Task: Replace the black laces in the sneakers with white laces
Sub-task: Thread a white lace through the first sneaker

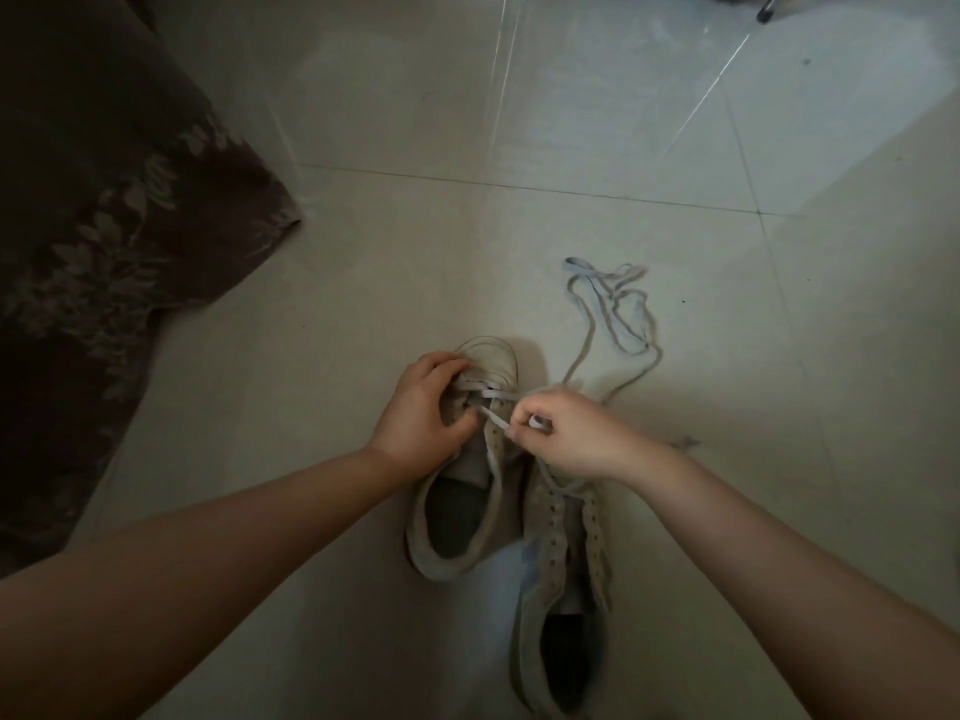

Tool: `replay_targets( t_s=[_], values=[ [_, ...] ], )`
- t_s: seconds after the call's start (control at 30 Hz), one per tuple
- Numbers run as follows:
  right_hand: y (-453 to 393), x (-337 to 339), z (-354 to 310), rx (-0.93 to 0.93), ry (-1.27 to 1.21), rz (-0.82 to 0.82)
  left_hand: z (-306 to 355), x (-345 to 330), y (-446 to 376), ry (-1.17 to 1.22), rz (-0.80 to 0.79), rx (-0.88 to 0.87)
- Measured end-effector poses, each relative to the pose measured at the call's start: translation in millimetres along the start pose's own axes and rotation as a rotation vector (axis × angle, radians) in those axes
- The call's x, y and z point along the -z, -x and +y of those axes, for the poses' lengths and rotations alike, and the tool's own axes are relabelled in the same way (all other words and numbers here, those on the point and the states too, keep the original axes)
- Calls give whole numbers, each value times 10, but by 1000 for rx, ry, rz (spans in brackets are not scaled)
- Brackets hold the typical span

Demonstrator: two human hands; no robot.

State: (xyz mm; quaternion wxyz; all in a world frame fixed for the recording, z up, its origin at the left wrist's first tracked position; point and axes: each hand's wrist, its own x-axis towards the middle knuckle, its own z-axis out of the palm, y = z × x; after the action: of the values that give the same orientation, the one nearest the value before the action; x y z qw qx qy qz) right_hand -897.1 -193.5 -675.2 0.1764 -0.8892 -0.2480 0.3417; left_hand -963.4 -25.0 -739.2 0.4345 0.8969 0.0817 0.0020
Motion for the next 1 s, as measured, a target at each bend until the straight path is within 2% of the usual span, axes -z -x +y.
replay_targets(
  t_s=[0.07, 0.17, 0.2, 0.3, 0.47, 0.6, 0.67, 0.73, 0.83, 1.0],
  values=[
    [53, 66, -63, 84, -100, -66, -21, 15, -18, 16, 0, 27],
    [150, 170, -123, 156, -353, -323, -44, 9, -43, 23, -10, 28],
    [170, 185, -108, 165, -407, -348, -45, 3, -45, 22, -18, 25],
    [176, 195, 3, 155, -500, -217, -41, 9, -53, 14, -31, 21],
    [130, 59, -82, 82, -942, -25, -17, 13, 23, -33, -32, 5],
    [-18, -32, -221, -166, -1353, 96, -48, 3, 34, -60, -34, -4],
    [-41, -67, -277, -309, -1585, 86, -72, 9, -8, -57, -37, 4],
    [-9, -83, -330, -368, -1726, 16, -83, -4, -27, -52, -50, 9],
    [32, -62, -353, -367, -1688, -65, -98, -47, -25, -60, -68, -6],
    [15, 20, -388, -317, -1715, -60, -72, -77, 7, -47, 43, -21]
  ],
)
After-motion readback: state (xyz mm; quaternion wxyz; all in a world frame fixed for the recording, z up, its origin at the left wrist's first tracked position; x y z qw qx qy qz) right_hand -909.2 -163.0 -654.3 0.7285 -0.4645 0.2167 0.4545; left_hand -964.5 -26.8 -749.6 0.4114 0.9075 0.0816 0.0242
